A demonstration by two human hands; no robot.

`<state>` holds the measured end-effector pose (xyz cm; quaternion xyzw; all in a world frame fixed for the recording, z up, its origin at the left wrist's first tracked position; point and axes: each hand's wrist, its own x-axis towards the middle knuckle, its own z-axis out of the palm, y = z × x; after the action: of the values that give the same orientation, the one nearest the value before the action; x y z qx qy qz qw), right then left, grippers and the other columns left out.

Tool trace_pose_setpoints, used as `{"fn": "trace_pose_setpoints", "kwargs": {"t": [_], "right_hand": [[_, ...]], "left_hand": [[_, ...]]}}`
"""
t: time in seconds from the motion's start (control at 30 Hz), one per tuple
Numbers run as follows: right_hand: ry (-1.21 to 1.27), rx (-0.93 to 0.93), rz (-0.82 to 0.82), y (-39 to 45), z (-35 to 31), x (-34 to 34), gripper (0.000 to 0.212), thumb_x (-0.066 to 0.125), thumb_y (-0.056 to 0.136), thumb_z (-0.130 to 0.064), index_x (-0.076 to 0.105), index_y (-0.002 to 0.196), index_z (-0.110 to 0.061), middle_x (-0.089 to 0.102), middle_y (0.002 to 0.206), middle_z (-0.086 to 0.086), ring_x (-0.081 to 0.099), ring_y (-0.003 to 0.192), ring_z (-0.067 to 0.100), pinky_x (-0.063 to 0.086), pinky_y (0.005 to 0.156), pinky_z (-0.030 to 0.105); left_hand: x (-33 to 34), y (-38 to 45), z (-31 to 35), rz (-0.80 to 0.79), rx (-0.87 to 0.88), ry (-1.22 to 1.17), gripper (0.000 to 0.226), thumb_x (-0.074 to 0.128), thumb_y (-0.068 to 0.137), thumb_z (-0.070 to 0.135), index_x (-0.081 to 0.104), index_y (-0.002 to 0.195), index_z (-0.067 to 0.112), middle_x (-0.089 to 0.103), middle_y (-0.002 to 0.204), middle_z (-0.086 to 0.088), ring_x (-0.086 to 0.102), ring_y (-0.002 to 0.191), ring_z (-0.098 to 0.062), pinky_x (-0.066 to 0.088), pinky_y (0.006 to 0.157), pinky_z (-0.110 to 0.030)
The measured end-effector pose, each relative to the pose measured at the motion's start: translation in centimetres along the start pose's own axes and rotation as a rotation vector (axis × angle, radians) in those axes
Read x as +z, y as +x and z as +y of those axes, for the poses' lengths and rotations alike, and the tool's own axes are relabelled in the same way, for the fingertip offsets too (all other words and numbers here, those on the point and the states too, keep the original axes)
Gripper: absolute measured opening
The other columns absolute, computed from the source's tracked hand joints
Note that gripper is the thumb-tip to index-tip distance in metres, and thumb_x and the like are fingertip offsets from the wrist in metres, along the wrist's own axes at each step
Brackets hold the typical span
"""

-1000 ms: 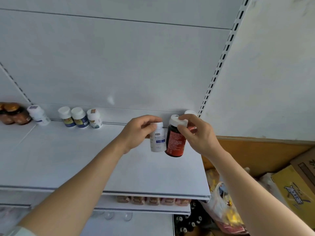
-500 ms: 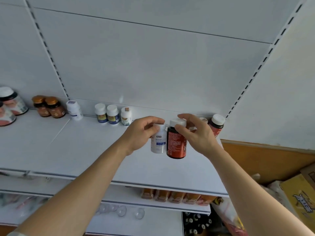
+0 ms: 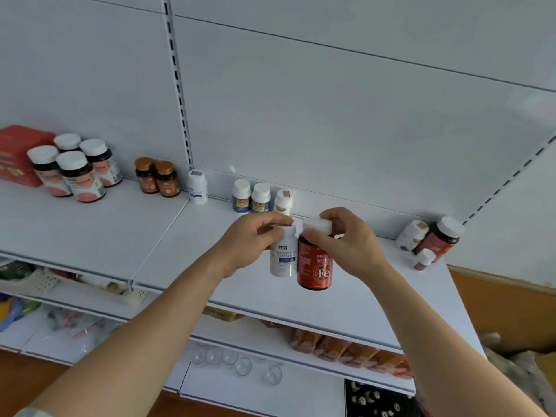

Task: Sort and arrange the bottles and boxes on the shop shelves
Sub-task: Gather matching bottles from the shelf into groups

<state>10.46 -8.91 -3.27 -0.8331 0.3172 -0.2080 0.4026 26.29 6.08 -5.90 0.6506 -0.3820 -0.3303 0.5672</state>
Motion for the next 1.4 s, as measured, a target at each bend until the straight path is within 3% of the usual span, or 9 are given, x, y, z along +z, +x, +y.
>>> {"fn": "trace_pose_setpoints", "kwargs": {"t": [0.07, 0.3, 0.5, 0.67, 0.87, 1.03, 1.1, 1.17, 1.4], "right_hand": [[0.018, -0.035, -0.026, 0.7, -0.5, 0.7, 0.038, 0.078, 0.076, -0.046, 0.063, 0.109, -0.038, 0.066, 0.094, -0.019, 0.061, 0.086, -0.003, 0.044, 0.065, 0.008], [0.05, -0.12, -0.12, 3.5, -1.4, 3.3, 0.026, 0.073, 0.08, -0.049, 0.069, 0.105, -0.042, 0.064, 0.1, -0.024, 0.06, 0.091, -0.003, 0.044, 0.068, 0.007], [0.03, -0.148, -0.192, 4.8, -1.9, 5.8, 0.034, 0.074, 0.079, -0.049, 0.069, 0.111, -0.039, 0.061, 0.094, -0.025, 0.058, 0.09, -0.007, 0.044, 0.071, 0.012], [-0.006, -0.173, -0.215, 5.7, -3.2, 7.8, 0.033, 0.075, 0.077, -0.049, 0.069, 0.109, -0.039, 0.06, 0.09, -0.025, 0.056, 0.082, -0.013, 0.042, 0.066, 0.009], [-0.134, -0.224, -0.18, 7.4, -5.2, 10.5, 0.037, 0.075, 0.076, -0.05, 0.065, 0.109, -0.036, 0.06, 0.088, -0.018, 0.051, 0.084, -0.014, 0.039, 0.065, 0.011], [-0.285, -0.29, -0.13, 8.3, -6.7, 13.3, 0.038, 0.074, 0.076, -0.05, 0.062, 0.108, -0.032, 0.065, 0.094, -0.01, 0.059, 0.08, 0.009, 0.041, 0.072, 0.009], [-0.328, -0.284, -0.117, 8.5, -7.3, 14.3, 0.041, 0.072, 0.076, -0.051, 0.06, 0.11, -0.031, 0.064, 0.097, -0.007, 0.061, 0.083, 0.016, 0.052, 0.073, 0.027], [-0.353, -0.275, -0.075, 8.5, -7.7, 14.9, 0.042, 0.073, 0.076, -0.049, 0.06, 0.111, -0.03, 0.065, 0.098, -0.006, 0.059, 0.082, 0.017, 0.052, 0.071, 0.035], [-0.394, -0.219, 0.066, 8.5, -7.9, 15.7, 0.041, 0.077, 0.074, -0.044, 0.062, 0.108, -0.027, 0.059, 0.091, -0.013, 0.049, 0.076, -0.003, 0.035, 0.061, 0.012]], "left_hand": [[-0.8, 0.0, -0.2, 0.026, -0.008, -0.009, 0.027, 0.058, 0.097, 0.012, 0.069, 0.116, 0.026, 0.069, 0.117, 0.004, 0.065, 0.11, -0.011, 0.053, 0.097, -0.036], [-3.8, 0.1, -0.7, 0.124, -0.047, 0.016, 0.025, 0.063, 0.094, 0.014, 0.071, 0.112, 0.029, 0.071, 0.112, 0.004, 0.066, 0.107, -0.01, 0.053, 0.092, -0.027], [-5.1, -0.7, -2.3, 0.196, -0.12, 0.05, 0.023, 0.064, 0.093, 0.012, 0.071, 0.109, 0.027, 0.072, 0.109, 0.005, 0.067, 0.105, -0.01, 0.054, 0.091, -0.028], [-7.4, -1.0, -2.6, 0.226, -0.148, 0.102, 0.023, 0.07, 0.088, 0.015, 0.072, 0.104, 0.032, 0.073, 0.107, 0.011, 0.066, 0.106, -0.006, 0.052, 0.099, -0.039], [-12.6, 0.5, -2.5, 0.228, -0.098, 0.201, 0.021, 0.071, 0.088, 0.017, 0.07, 0.107, 0.026, 0.072, 0.107, 0.011, 0.066, 0.102, -0.003, 0.052, 0.097, -0.036], [-16.7, 3.3, -4.0, 0.166, -0.039, 0.373, 0.019, 0.071, 0.086, 0.019, 0.069, 0.103, 0.03, 0.067, 0.11, 0.011, 0.065, 0.101, -0.003, 0.054, 0.093, -0.037], [-17.7, 4.5, -4.8, 0.154, 0.007, 0.421, 0.019, 0.072, 0.086, 0.021, 0.068, 0.102, 0.03, 0.064, 0.11, 0.011, 0.064, 0.103, -0.005, 0.054, 0.092, -0.037], [-18.4, 5.6, -5.7, 0.126, 0.066, 0.481, 0.018, 0.072, 0.086, 0.023, 0.067, 0.103, 0.029, 0.061, 0.106, 0.014, 0.063, 0.101, -0.005, 0.054, 0.09, -0.036], [-20.2, 7.6, -6.9, -0.069, 0.253, 0.797, 0.023, 0.064, 0.09, 0.021, 0.065, 0.113, 0.024, 0.061, 0.114, 0.01, 0.056, 0.108, -0.012, 0.048, 0.091, -0.032]]}}
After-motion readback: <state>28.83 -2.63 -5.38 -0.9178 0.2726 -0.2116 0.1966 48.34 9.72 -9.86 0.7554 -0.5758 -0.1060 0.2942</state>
